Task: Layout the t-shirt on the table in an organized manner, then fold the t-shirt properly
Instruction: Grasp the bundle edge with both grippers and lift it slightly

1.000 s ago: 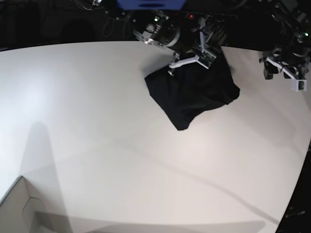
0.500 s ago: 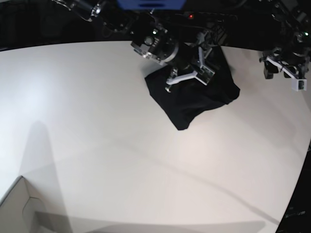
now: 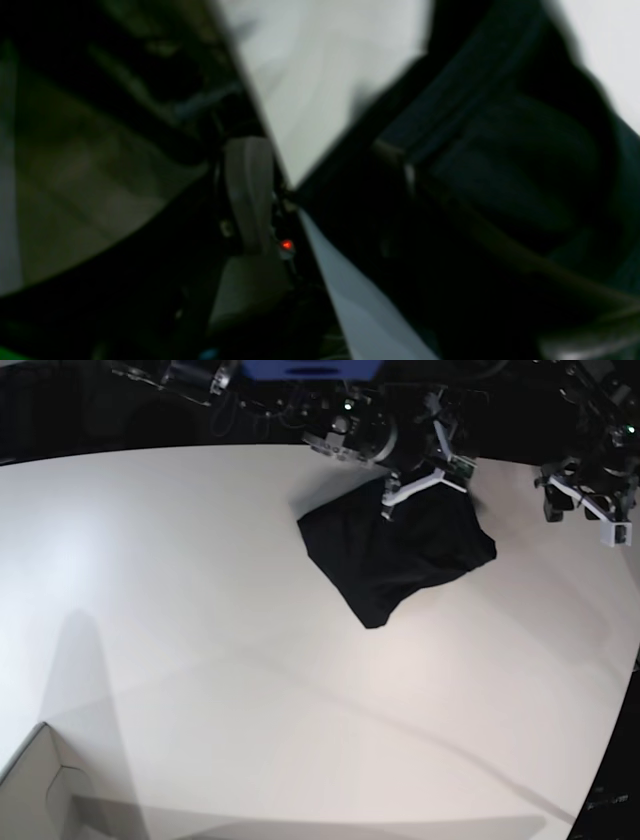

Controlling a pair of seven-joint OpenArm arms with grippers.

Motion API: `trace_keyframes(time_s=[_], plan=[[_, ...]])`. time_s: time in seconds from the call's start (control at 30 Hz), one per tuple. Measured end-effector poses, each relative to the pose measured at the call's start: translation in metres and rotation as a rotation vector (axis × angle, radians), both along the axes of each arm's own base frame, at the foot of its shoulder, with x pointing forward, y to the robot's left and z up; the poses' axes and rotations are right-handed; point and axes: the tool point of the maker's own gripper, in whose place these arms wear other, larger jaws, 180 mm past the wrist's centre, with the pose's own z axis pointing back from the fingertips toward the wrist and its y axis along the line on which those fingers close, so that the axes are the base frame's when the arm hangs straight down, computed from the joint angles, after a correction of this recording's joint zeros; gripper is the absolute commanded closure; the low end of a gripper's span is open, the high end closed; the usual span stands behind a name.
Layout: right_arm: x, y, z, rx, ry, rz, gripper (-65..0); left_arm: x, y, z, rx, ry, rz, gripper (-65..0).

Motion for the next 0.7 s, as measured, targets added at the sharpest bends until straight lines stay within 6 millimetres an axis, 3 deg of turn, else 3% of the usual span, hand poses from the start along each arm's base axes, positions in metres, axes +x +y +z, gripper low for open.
trace_keyframes(time_s=[0.17,0.33,0.4,0.57,0.7], plan=[[-0.012,0.007,0.002,-0.008,-0.034,0.072,-31.9,0.0,0.0,0.0,0.001,0.001,0.0,-41.9],[-0.007,0.003,0.01,0.006,-0.052,0.056,-31.8,0.0,0.0,0.004,0.013,-0.004,-0.005,-42.0],[0.004,-0.005,0.018,0.028,-0.049,0.007,-31.8,0.001,-0.001,0.014,0.039,-0.024,-0.013,-42.0],[0.055,-0.032,0.044,0.074,-0.11,-0.134,-31.8,0.013,-0.012,0.037,0.038,-0.11,-0.032,-42.0],[0.078,-0.054,0.046,0.078,-0.101,-0.235,-31.8,0.025,-0.028,0.056,-0.031,-0.216,-0.062,-42.0]])
